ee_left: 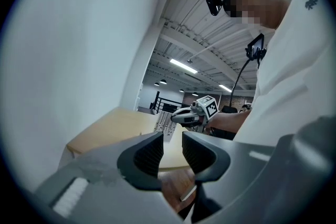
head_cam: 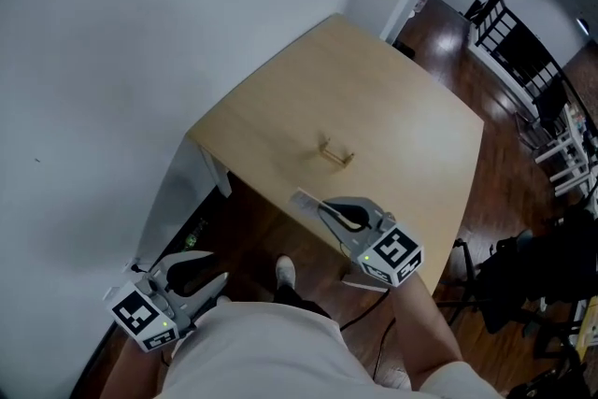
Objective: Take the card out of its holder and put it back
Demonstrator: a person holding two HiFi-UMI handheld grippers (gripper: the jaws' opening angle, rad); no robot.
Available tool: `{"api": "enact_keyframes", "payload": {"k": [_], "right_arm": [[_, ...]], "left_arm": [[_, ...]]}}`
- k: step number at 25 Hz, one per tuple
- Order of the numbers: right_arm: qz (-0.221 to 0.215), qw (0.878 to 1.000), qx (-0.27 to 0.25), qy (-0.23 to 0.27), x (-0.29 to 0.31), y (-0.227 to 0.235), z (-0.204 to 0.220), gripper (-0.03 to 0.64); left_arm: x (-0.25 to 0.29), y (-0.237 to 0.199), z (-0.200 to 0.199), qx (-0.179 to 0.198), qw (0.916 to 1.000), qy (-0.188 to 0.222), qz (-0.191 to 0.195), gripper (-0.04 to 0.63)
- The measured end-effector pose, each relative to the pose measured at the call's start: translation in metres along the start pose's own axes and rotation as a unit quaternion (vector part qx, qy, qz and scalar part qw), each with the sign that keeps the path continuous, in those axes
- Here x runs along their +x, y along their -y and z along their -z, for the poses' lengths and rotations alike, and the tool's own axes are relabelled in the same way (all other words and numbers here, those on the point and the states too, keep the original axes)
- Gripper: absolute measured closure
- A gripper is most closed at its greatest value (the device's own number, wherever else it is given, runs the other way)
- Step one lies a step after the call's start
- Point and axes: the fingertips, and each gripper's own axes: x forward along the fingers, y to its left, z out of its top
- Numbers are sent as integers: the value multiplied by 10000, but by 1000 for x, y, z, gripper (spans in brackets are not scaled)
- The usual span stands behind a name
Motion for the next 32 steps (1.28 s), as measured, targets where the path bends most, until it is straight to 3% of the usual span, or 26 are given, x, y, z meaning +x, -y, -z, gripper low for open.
{"api": "enact_keyframes", "payload": {"k": [9,16,24,32], "right_arm": [[-241,9995,-213,24,0,-122,-34,597],[-319,9994,-154,-63,-3,-184,-40,597],[-303,9994,-186,-56,-11,-211,-48,597],[-243,9996,-166,28,-14,-194,-47,597]], "left_arm": [[-74,-3,17,69,10000,56,32,476],[-107,4,34,98,9999,15,125,476],[-122,15,43,113,9997,83,190,482],[-117,14,45,116,9998,48,171,474]]}}
